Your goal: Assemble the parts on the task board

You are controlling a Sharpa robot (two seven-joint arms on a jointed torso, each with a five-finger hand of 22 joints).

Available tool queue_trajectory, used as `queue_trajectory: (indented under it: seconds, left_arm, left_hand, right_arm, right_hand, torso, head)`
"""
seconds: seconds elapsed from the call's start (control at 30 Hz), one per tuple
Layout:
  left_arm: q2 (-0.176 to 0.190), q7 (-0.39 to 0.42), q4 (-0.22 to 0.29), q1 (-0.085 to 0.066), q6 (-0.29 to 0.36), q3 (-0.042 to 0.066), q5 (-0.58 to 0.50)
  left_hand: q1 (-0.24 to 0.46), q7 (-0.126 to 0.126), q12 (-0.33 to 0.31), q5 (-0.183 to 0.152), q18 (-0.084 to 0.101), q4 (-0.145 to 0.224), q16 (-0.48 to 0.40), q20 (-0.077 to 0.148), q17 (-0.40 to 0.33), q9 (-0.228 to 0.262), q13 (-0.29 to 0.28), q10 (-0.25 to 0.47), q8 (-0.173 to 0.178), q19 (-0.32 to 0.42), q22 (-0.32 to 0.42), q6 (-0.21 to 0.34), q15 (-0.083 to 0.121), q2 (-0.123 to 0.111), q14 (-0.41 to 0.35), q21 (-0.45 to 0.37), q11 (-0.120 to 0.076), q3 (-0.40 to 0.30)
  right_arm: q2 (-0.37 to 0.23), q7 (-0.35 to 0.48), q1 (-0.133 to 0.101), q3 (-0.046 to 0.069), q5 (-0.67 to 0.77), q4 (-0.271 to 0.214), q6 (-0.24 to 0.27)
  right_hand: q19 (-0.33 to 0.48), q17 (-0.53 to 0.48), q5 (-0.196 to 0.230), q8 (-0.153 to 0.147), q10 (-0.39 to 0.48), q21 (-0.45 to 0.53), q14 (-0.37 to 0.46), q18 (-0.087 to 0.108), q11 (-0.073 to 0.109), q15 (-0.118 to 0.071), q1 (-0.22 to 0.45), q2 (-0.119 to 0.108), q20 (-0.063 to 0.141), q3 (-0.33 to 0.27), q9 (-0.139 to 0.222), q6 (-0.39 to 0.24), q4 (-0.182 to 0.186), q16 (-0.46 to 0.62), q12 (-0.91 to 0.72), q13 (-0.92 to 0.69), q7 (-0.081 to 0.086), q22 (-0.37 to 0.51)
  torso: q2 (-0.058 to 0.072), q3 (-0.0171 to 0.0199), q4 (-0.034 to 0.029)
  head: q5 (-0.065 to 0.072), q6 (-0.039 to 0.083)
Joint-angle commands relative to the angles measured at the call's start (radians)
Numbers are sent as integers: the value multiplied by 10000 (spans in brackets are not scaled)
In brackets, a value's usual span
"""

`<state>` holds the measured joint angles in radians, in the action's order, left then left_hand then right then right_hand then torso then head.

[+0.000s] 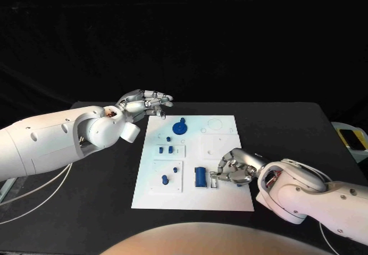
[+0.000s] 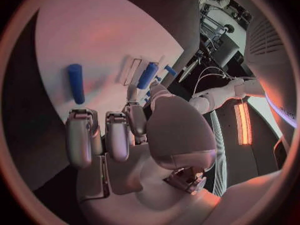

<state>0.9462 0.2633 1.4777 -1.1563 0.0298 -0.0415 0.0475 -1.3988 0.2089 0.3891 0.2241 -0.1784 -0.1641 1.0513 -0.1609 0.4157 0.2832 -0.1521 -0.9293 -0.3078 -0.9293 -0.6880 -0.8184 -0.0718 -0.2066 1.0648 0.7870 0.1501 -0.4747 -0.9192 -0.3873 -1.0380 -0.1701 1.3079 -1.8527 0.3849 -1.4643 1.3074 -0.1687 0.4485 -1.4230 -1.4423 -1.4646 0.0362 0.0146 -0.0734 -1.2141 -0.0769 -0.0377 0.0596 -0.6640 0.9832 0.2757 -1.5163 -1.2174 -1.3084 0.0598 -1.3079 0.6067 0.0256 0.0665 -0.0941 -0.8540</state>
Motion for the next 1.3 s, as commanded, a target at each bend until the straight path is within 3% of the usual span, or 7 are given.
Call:
queue_trajectory:
  seconds: [0.03,0.23,0.5,0.63,0.87,1.27,1.3]
  left_arm:
    - [5,72,25,-5,-210,0,-49]
    - [8,93,21,-4,-274,-5,-49]
    - [-7,108,17,-1,-309,-12,-46]
    - [-11,108,14,1,-316,-13,-39]
    - [-11,94,12,2,-333,-14,-35]
    - [9,67,18,3,-310,-14,-34]
    - [9,65,18,3,-309,-14,-34]
  left_hand:
    - [-39,117,42,25,-55,-51,67,-28,1,15,-17,67,-65,-70,16,55,14,77,-55,-62,-5,-27]
    - [-32,117,49,20,-54,-58,68,-29,0,14,-16,73,-70,-72,20,60,12,60,-59,-68,-3,-14]
    - [-32,117,49,20,-54,-58,68,-29,0,14,-16,73,-70,-72,20,60,12,60,-59,-68,-3,-14]
    - [-32,117,49,20,-54,-58,68,-29,0,14,-16,73,-70,-72,20,60,12,60,-59,-68,-3,-14]
    - [-32,117,49,20,-54,-58,68,-29,0,14,-16,73,-70,-72,20,60,12,60,-59,-68,-3,-14]
    - [-31,115,65,19,-53,-74,70,-30,0,14,-16,83,-83,-76,28,67,10,57,-64,-78,-4,-4]
    - [-31,115,65,19,-53,-74,70,-30,0,14,-16,83,-83,-76,28,67,10,57,-64,-78,-4,-4]
  right_arm:
    - [-451,371,-136,13,89,-128,566]
    - [-1129,216,-200,-5,476,-111,542]
    - [-1579,-169,121,-60,1152,-123,780]
    - [-1578,-476,318,-75,1487,-104,780]
    - [-1387,-744,516,-81,1695,-11,726]
    - [-1005,-793,728,-83,1748,153,664]
    - [-957,-824,743,-83,1781,190,632]
  right_hand:
    - [-541,1187,130,-52,39,-3,-788,-85,-31,2,-173,-36,7,15,18,-39,-40,-29,37,-46,25,-2261]
    - [-562,1220,173,-73,65,-60,-794,-97,-37,9,-301,-107,0,14,29,-36,-62,-40,86,-18,30,-2278]
    - [-569,1254,-49,-162,106,-84,-799,-103,-60,26,-472,-125,-16,58,76,-79,-16,-50,160,20,62,-2285]
    - [-565,1236,-57,-168,110,-74,-795,-101,-61,27,-481,-122,-17,63,80,-82,-12,-43,170,26,63,-2282]
    - [-559,1222,-59,-171,118,-59,-793,-97,-63,28,-477,-127,-18,59,82,-79,-3,-38,189,39,65,-2278]
    - [-552,1203,-71,-177,124,-43,-788,-94,-66,32,-491,-142,-21,57,88,-69,7,-30,201,46,64,-2273]
    - [-550,1201,-83,-182,124,-39,-787,-93,-63,33,-534,-144,-23,72,92,-59,2,-28,202,45,59,-2272]
  torso:
    - [-10,-25,15]
    - [-7,-30,42]
    - [-4,-32,33]
    - [-6,-24,29]
    - [5,-45,17]
    - [0,-38,27]
    - [-1,-35,33]
  head:
    - [121,46]
    - [232,64]
    - [243,65]
    - [226,59]
    - [240,51]
    - [150,7]
    - [84,-8]
